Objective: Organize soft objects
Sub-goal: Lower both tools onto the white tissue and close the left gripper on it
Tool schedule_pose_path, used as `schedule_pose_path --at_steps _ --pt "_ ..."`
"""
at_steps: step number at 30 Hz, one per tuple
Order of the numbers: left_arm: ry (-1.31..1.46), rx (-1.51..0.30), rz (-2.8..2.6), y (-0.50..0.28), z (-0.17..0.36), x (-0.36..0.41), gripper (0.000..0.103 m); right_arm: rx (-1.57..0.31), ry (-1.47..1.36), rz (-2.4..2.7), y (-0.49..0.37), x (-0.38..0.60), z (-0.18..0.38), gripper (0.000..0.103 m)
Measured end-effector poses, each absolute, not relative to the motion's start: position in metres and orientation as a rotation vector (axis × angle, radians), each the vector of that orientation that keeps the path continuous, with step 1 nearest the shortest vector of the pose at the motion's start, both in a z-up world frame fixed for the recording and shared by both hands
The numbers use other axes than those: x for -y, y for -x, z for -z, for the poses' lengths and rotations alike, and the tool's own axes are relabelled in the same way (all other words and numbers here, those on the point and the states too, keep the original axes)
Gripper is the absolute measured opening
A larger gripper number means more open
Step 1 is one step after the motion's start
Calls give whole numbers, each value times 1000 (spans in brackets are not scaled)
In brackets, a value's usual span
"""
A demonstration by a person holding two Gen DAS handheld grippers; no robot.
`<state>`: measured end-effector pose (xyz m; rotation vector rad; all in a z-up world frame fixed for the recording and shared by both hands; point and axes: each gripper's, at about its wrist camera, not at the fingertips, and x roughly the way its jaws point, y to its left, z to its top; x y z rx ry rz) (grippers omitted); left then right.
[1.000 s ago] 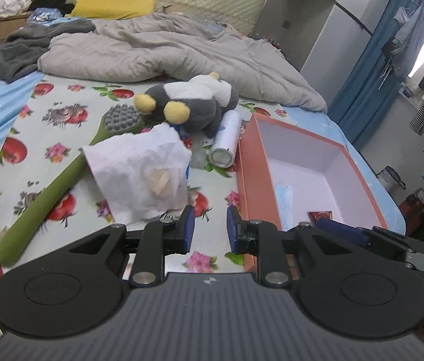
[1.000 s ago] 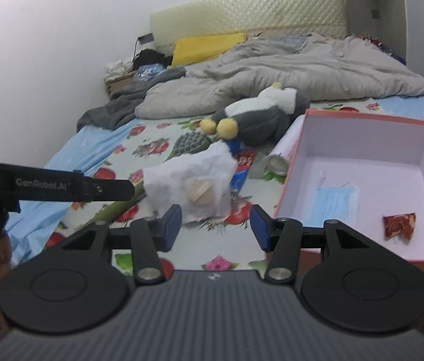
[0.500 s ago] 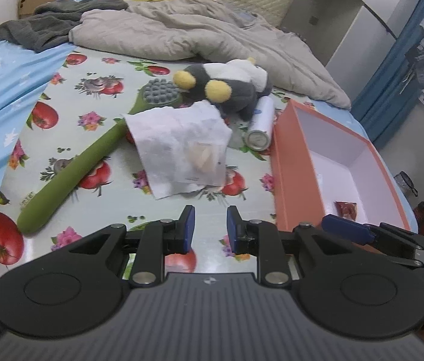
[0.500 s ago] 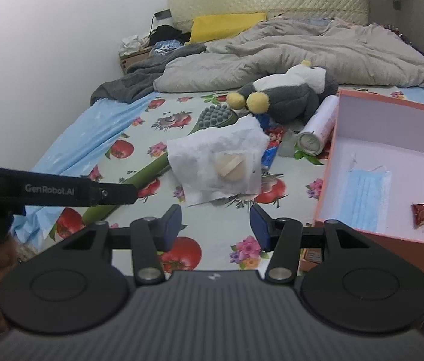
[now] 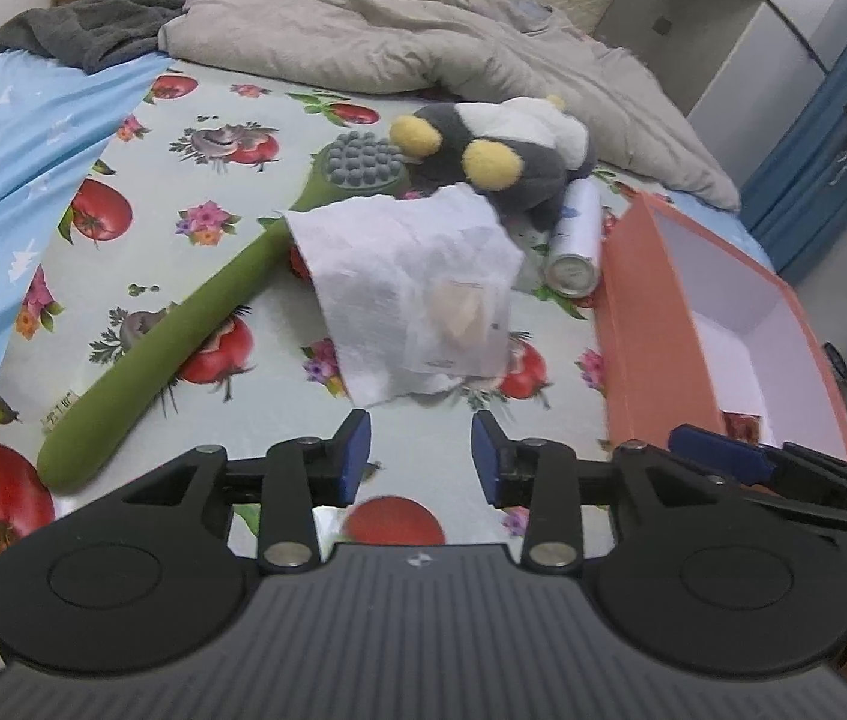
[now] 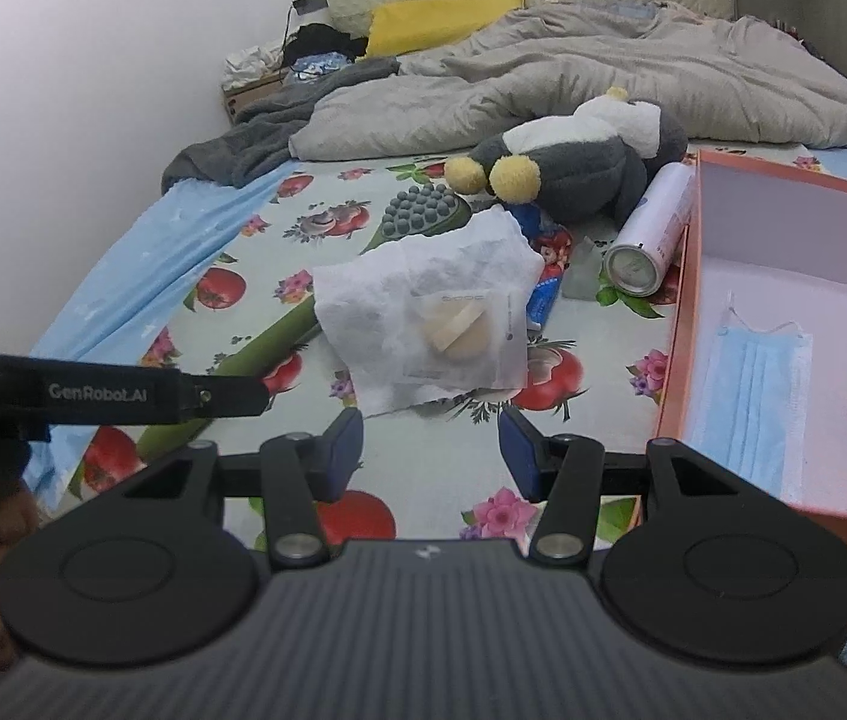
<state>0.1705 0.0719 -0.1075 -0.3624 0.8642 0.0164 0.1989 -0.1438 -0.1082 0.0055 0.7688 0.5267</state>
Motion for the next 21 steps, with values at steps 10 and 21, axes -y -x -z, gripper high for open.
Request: schedule_pose_path --at_steps 10,21 --pt "393 -895 -71 -213 140 -103 57 -841 16 -530 -240 119 136 53" --pt "442 -916 -91 -266 179 -124 59 -893 3 -517 -296 101 167 53"
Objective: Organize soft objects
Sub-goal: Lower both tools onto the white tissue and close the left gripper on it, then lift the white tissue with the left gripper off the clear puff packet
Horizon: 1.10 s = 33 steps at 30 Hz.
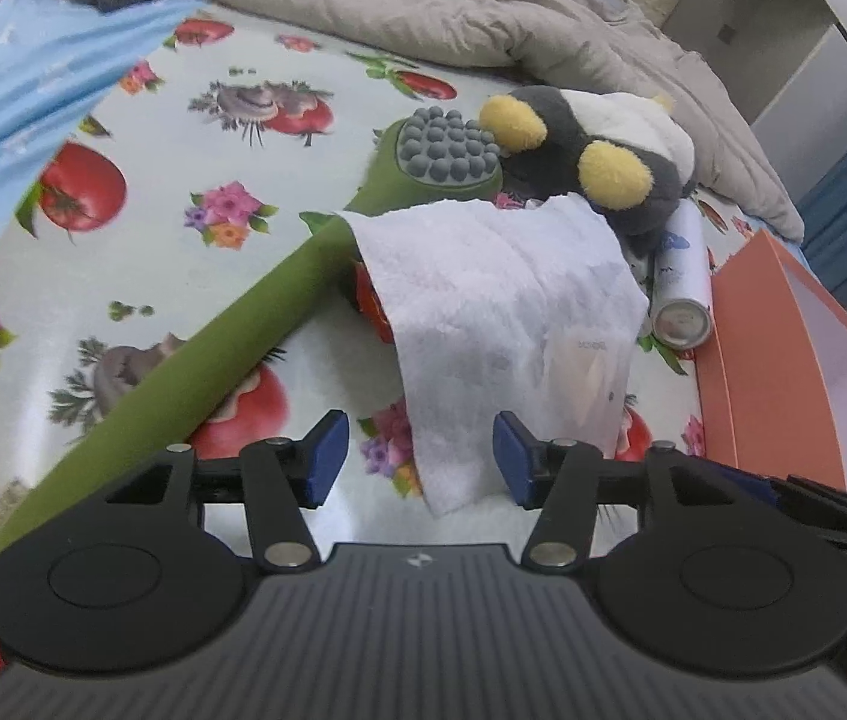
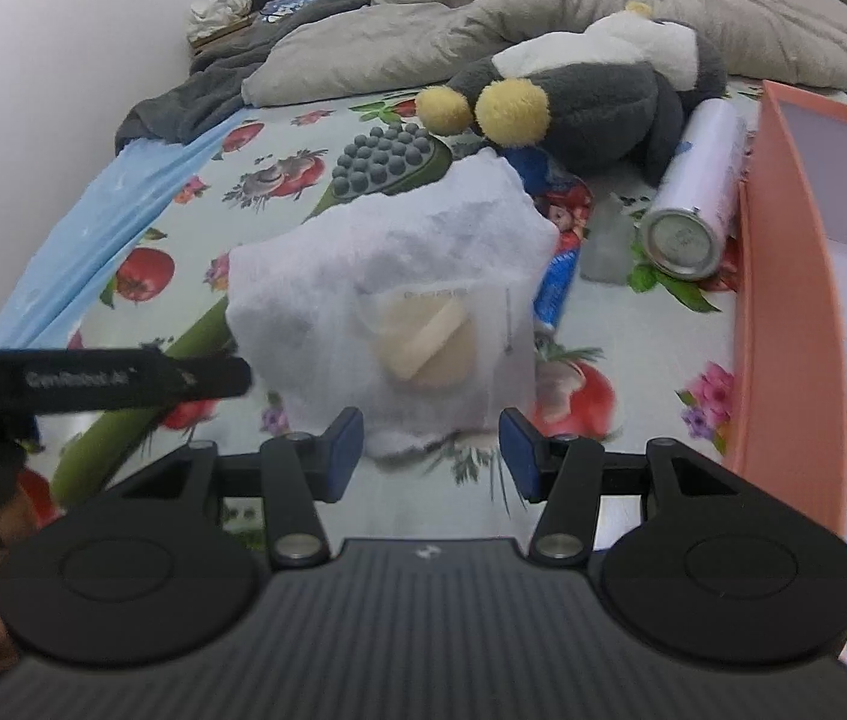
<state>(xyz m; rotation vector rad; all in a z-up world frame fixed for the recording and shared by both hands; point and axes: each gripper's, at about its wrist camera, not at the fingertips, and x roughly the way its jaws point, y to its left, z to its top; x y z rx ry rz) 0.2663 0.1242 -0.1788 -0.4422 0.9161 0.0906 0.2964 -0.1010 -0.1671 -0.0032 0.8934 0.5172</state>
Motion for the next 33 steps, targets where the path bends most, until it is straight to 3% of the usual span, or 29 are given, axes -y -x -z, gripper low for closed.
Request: schedule_pose_path --at_steps 4,6,7,13,16,19,20,21,33 --pt "525 -918 -90 -282 193 -130 59 -917 -19 -590 -307 88 179 53" --pt "550 -915 -81 -287 196 -133 59 -931 1 -600 -310 77 186 65" --pt "554 -912 -86 -290 196 -134 59 -925 13 -602 -310 74 189 66" --pt "671 -885 -53 -294 203 -147 58 -911 54 -582 -314 64 203 66" --pt "724 -886 -31 -296 208 -147 45 -894 47 -592 -314 63 206 66" --pt "698 -900 -15 -298 209 -140 20 -887 48 -600 -313 62 207 45" --pt "686 -907 -16 -299 208 -137 12 -884 53 -599 -313 62 206 34" --pt "676 -910 -19 -299 208 -136 8 -880 57 -599 -312 61 205 29" --pt "630 -857 -7 -261 171 -119 4 -767 94 -572 -276 82 164 14"
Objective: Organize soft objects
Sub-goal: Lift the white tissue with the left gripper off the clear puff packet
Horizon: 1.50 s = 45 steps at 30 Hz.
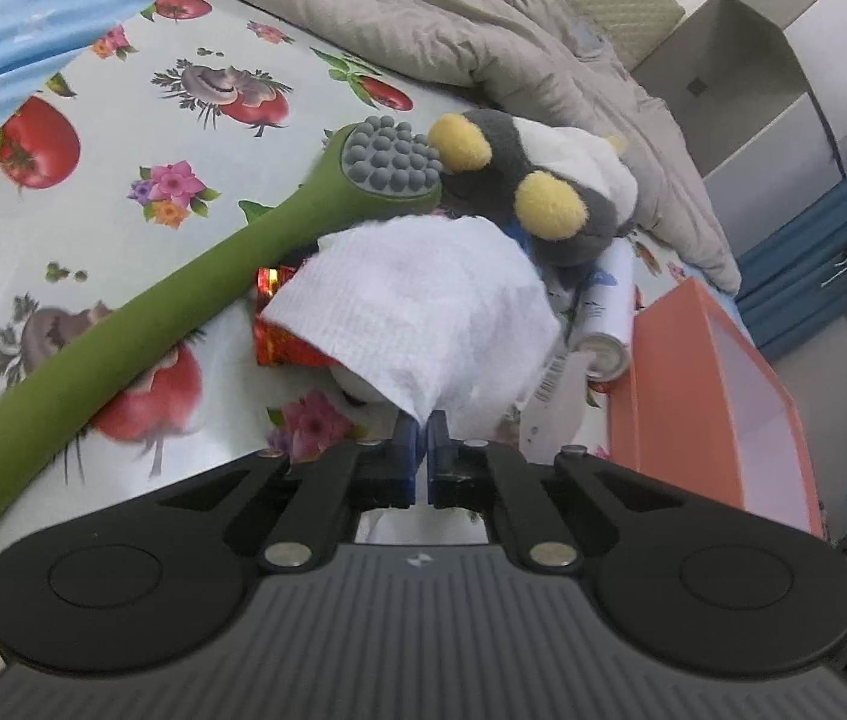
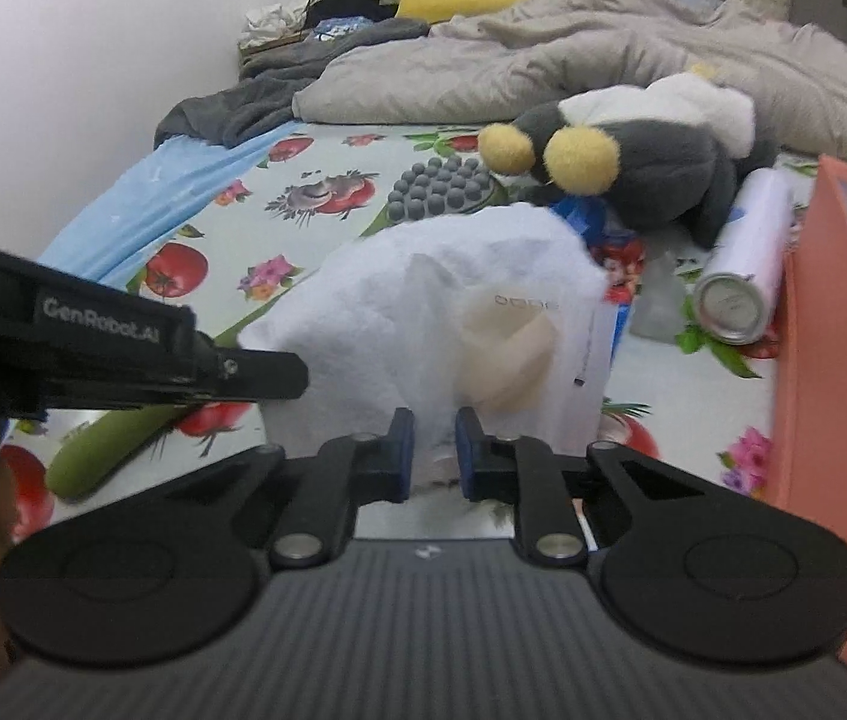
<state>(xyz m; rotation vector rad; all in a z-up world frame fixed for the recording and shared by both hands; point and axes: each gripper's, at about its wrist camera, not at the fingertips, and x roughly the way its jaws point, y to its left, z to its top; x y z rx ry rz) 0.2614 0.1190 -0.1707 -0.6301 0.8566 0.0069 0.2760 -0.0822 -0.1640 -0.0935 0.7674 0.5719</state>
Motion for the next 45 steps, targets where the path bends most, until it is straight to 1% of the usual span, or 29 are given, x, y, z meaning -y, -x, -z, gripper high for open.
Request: schedule_pose_path --at_steps 1,10,17,25,28,29,30,31,32,33,35,37,38,39,40,41,43,45 --pt "638 -851 -5 -255 168 -118 4 -764 95 -566 -271 86 162 11" --pt "664 -812 -28 -191 147 -109 3 -749 146 -534 -218 111 152 8" --pt "702 -836 -70 -137 158 -110 3 -744 245 -501 -186 115 164 8" --pt "699 -876 -89 -93 164 -114 4 -804 317 -502 -166 106 182 8" --pt "698 -914 -80 -88 172 -115 4 -828 286 -509 -164 108 184 12" --pt "698 -923 -78 -88 174 -115 4 -836 273 -515 -165 110 183 17" --pt "693 -937 -71 -87 175 -114 6 -844 258 -519 -164 111 183 25" --pt "688 -945 -67 -87 176 -113 8 -850 241 -524 -165 113 182 30" --pt "679 -950 -64 -86 176 -112 19 -855 221 -528 -165 115 182 40" --pt "672 -952 -66 -86 176 -112 37 -862 197 -529 -165 118 182 48" --pt "647 -948 -70 -86 172 -110 50 -864 168 -524 -166 123 181 54" --pt "613 -929 -75 -85 167 -109 54 -864 147 -523 -167 126 181 55" --pt "602 -933 -71 -87 165 -108 61 -867 135 -521 -169 129 182 56" --pt "591 -940 -66 -89 164 -107 73 -869 121 -516 -171 131 183 57" --pt "570 -953 -53 -92 164 -105 78 -871 114 -508 -173 133 184 57" --pt "536 -967 -34 -95 163 -101 81 -872 109 -501 -175 135 185 57" --pt "427 -960 -44 -98 159 -88 81 -869 100 -494 -178 137 187 57" --pt "374 -951 -25 -100 159 -81 81 -867 95 -497 -182 138 189 57"
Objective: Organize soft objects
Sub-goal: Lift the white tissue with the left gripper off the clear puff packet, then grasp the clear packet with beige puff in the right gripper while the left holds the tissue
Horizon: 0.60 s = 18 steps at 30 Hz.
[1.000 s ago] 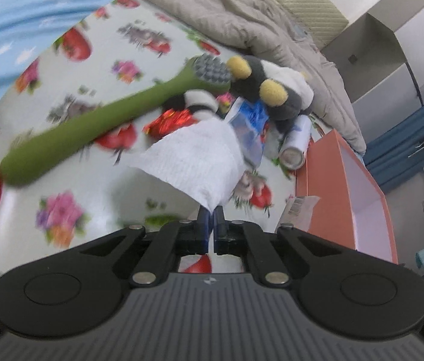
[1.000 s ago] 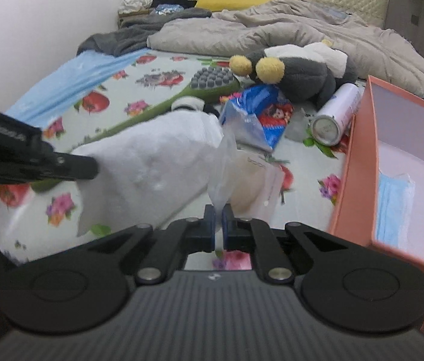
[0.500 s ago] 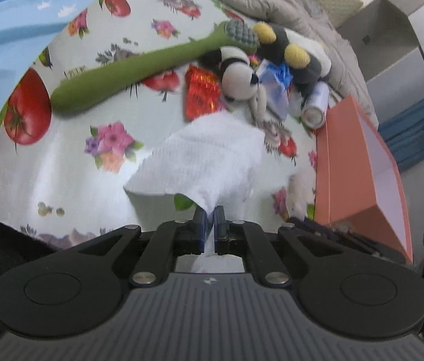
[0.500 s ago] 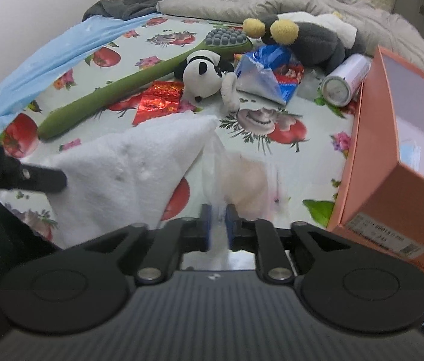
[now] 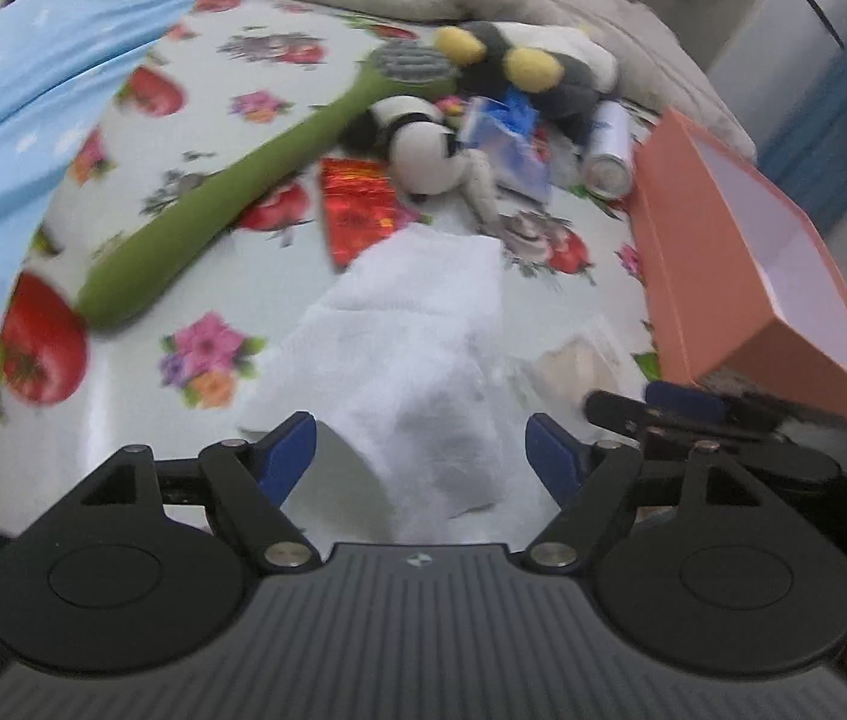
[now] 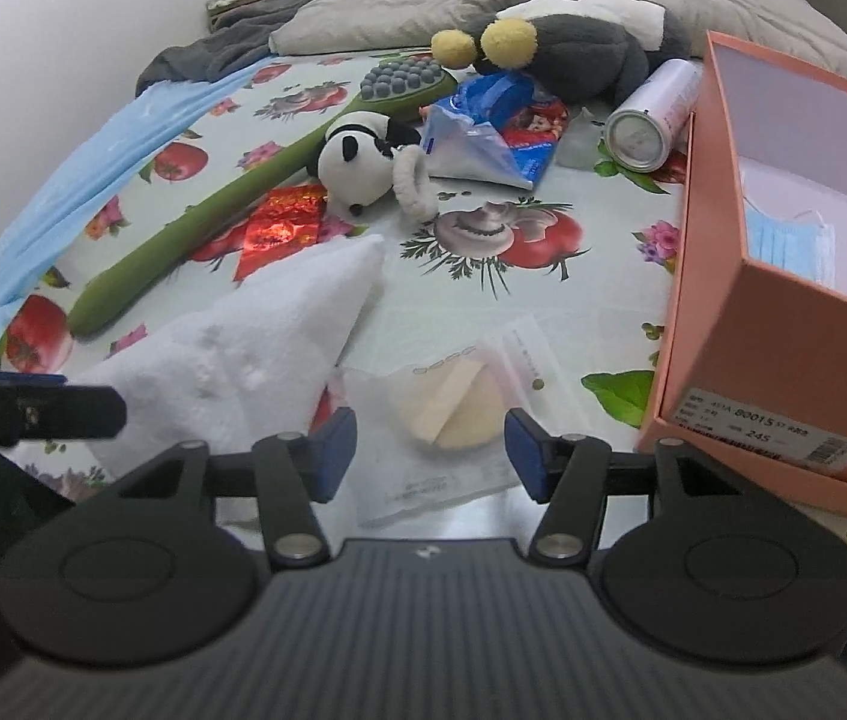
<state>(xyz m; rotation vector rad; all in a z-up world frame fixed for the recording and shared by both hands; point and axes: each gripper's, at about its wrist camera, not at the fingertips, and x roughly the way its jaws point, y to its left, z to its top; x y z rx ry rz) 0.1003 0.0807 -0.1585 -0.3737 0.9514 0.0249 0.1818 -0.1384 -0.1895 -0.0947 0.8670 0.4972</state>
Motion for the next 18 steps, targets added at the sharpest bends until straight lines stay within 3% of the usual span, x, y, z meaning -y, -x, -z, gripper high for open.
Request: schedule_pose_path --at_steps 18 --pt "204 -991 33 -124 153 -61 85 -897 139 -481 -205 134 213 59"
